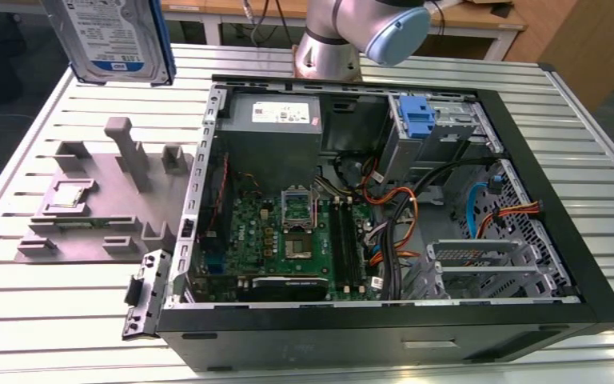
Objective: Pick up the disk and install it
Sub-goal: 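Pick up the disk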
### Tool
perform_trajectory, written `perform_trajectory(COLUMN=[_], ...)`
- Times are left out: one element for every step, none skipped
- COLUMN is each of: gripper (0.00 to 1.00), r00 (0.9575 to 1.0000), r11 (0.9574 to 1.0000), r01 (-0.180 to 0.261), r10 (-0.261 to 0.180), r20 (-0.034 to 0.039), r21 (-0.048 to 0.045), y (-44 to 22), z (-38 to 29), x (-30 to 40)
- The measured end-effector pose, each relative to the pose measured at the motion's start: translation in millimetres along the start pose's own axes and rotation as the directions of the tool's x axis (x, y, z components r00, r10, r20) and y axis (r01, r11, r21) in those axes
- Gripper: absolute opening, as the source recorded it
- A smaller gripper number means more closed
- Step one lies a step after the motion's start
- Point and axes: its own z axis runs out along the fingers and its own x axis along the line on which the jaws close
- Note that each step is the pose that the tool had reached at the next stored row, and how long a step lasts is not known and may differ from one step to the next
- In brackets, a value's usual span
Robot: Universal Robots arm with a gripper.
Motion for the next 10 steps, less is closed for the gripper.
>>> perform_trajectory(gripper=[0.37, 0.37, 0.37, 0.37, 0.37, 0.37, 0.37, 0.37, 0.37, 0.37], r00=[1.0, 1.0, 1.0, 1.0, 1.0, 1.0, 1.0, 1.0, 1.0, 1.0], r11=[1.0, 1.0, 1.0, 1.0, 1.0, 1.0, 1.0, 1.0, 1.0, 1.0], r01=[0.0, 0.0, 0.0, 0.0, 0.0, 0.0, 0.0, 0.0, 0.0, 0.0], r10=[0.0, 0.0, 0.0, 0.0, 0.0, 0.0, 0.0, 0.0, 0.0, 0.0], r20=[0.0, -0.0001, 0.0, 0.0, 0.0001, 0.0001, 0.0, 0.0, 0.0001, 0.0003], r21=[0.0, -0.0001, 0.0, 0.0, 0.0001, 0.0002, 0.0009, 0.0022, 0.0042, 0.0063], y=[-3.4, -6.5, -8.7, -10.0, -10.7, -10.8, -10.9, -10.9, -10.9, -11.0], z=[0.0, 0.1, 0.2, 0.2, 0.3, 0.5, 0.6, 0.8, 1.0, 1.2], x=[0.1, 0.1, 0.2, 0.4, 0.7, 1.3, 2.1, 3.2, 4.2, 4.9])
